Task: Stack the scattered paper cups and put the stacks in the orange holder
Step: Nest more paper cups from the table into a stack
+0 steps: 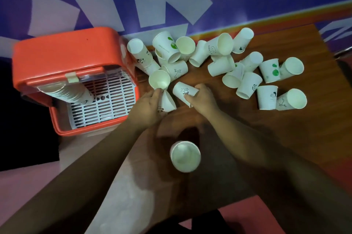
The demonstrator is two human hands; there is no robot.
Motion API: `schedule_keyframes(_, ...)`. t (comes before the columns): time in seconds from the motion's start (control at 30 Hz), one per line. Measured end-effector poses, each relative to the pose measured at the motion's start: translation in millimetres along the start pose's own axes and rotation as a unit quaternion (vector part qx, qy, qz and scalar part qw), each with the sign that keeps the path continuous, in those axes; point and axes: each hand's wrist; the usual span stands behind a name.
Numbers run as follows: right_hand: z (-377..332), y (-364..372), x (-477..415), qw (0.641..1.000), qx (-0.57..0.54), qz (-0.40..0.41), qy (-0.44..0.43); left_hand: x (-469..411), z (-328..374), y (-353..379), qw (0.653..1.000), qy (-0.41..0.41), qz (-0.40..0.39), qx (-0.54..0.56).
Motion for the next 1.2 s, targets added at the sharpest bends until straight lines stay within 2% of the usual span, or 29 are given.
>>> schedule_keyframes(0.1, 6, -18, 12, 0.999, -0.037, -0.016, -0.003, 27, 21, -16, 0.987, -0.058, 0.038, 0.148)
schedule_keyframes(0.23, 15, -48, 36, 0.996, -0.081, -0.029, -0.036, 82, 64, -38, 0.913, -0.097, 0.118, 0.38)
schedule_keyframes(0.3, 16, -61, 52, 0.992, -0.099, -0.039, -0.063, 112, 83, -38, 0.886, -0.09, 0.127, 0.436)
schedule_keyframes(0.37, 18, -70, 66, 0.988, -0.112, -0.056, -0.086, 137, 100, -28, 0.876, -0.074, 0.125, 0.46)
schedule_keyframes(0.47, 18, -83, 87, 0.984, -0.116, -0.076, -0.111, 165, 122, -8, 0.861, -0.097, 0.152, 0.476)
schedule_keyframes(0.6, 22, -97, 106, 0.98, -0.11, -0.08, -0.148, 183, 135, 22, 0.877, -0.101, 0.183, 0.432)
schedule_keyframes(0.77, 33, -104, 123, 0.973, -0.126, -0.099, -0.166, 184, 141, 40, 0.878, -0.094, 0.22, 0.414)
schedule_keyframes(0.87, 35, -108, 131, 0.971, -0.138, -0.098, -0.171, 180, 139, 48, 0.9, -0.107, 0.21, 0.366)
schedule_keyframes(0.97, 35, -113, 137, 0.971, -0.116, -0.101, -0.183, 180, 129, 57, 0.947, -0.139, 0.178, 0.229)
schedule_keyframes(1.0, 34, -113, 140, 0.969, -0.11, -0.103, -0.194, 181, 124, 59, 0.952, -0.15, 0.155, 0.215)
schedule_keyframes(1.1, 29, -114, 149, 0.959, -0.122, -0.13, -0.22, 185, 118, 58, 0.934, -0.177, 0.089, 0.297)
schedule_keyframes(1.2, 21, -116, 161, 0.945, -0.087, -0.168, -0.268, 187, 115, 58, 0.915, -0.142, 0.088, 0.366)
Point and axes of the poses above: each hand's wrist, its own x-axis away from the middle knuckle, its own y-axis out of the palm, z = x × y, and after that the axes turned 5 degrees about x, right-handed
